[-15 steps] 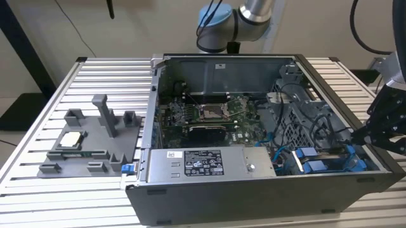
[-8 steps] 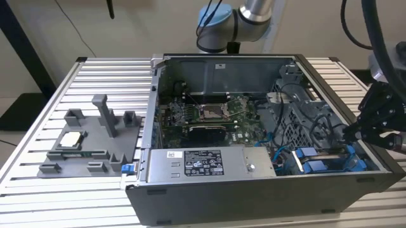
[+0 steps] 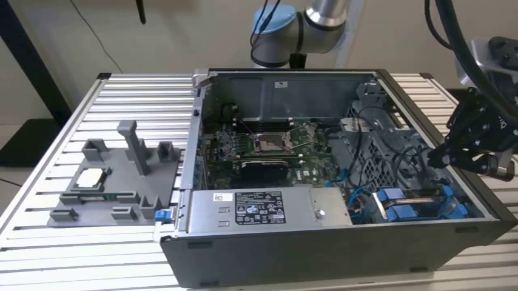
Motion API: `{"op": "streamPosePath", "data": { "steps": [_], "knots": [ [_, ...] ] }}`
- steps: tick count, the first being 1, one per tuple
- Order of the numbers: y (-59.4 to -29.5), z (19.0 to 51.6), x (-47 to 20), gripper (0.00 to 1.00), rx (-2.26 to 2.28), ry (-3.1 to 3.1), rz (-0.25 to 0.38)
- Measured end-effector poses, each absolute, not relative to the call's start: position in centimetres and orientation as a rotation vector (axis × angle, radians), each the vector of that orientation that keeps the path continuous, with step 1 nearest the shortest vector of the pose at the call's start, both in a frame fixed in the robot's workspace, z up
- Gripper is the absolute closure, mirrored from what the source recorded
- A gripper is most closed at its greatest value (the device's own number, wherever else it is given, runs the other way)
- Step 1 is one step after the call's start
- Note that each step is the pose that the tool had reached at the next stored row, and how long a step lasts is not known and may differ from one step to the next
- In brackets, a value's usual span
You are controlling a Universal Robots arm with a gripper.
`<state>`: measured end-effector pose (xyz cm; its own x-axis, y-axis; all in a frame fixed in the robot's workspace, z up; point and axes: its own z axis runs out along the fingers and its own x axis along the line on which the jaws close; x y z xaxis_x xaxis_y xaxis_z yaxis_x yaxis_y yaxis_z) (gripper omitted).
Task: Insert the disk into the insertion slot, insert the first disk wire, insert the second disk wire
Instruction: 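Insert the second disk wire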
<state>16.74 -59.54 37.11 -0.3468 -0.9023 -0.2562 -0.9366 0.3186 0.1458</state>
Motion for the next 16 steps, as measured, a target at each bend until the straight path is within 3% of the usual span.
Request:
{"op": "streamPosePath", "data": {
  "steps": [12,16],
  "knots": [
    [-58.1,37.8,14.9,0.84,-1.716,2.442,0.411],
    [-58.1,37.8,14.5,0.84,-1.749,2.457,0.366]
  ]
}}
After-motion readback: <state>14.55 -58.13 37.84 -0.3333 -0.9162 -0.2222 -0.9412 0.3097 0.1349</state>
